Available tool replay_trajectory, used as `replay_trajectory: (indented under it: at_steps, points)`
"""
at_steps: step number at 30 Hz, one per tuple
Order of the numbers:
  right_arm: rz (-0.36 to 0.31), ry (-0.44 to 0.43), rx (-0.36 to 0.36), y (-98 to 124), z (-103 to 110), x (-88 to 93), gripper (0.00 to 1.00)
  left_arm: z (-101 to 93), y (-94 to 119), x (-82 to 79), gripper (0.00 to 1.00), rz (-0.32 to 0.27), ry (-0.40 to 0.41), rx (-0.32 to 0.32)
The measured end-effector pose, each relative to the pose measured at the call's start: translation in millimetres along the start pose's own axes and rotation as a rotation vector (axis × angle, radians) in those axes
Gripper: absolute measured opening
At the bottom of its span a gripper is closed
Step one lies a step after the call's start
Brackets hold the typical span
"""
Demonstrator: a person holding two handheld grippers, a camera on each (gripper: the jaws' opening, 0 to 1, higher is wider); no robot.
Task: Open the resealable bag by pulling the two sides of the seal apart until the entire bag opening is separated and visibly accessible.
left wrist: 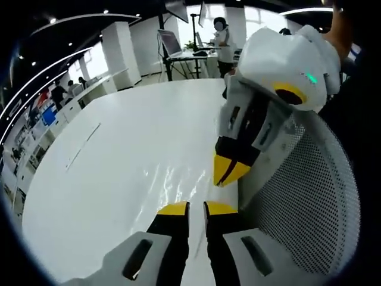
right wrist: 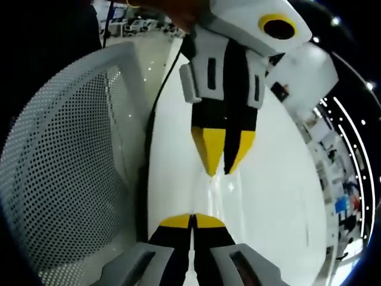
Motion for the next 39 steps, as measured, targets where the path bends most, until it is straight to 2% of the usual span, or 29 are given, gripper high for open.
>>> replay_trajectory:
  at_steps: [2,7,14,19,24,31,34,39]
  points:
    - [-0.003,0.012,0.0,0.1,-0.5,-1.8,0.0,-1.6,-4.0,-1.6,0.07,0.027,-0.016,0.018]
    - [-0.003,0.033,0.003,0.1,-2.2,-4.9,0.0,-4.9,-11.9,-5.7,0.07,0.043,-0.028,0.042]
    - [-0.016,0.065,0.002,0.8,-0.3,-10.2,0.0,-3.1,-20.2,0.5,0.02,0.108,-0.021,0.06]
    - [-0.018,0.073,0.005,0.0,0.1,-11.2,0.0,-4.2,-21.4,3.0,0.0,0.126,-0.007,0.09]
    - [-0.032,0.063,0.009,0.7,-0.4,-12.5,0.0,-3.6,-21.6,5.8,0.0,0.144,0.012,0.093]
    - [-0.037,0.051,0.012,1.2,0.5,-12.5,0.0,4.9,-15.7,-0.5,0.0,0.098,0.01,-0.027]
    - [-0.041,0.037,0.028,2.0,-1.0,-12.1,0.0,8.7,-10.5,-7.5,0.0,0.082,-0.03,-0.089]
    - [-0.044,0.013,0.041,3.6,-3.3,-10.5,0.0,15.8,-4.2,-14.6,0.0,0.042,-0.019,-0.148]
Point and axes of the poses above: the point that each gripper's makers call its tool centre point, and the gripper's own axes: y roughly backward along the fingers, z roughly to its left, x roughly out of its underside, the point moved 10 cm from there along y, roughly backward along the fingers, and after that the axes turned 2 degrees about y, right-handed, at the moved point
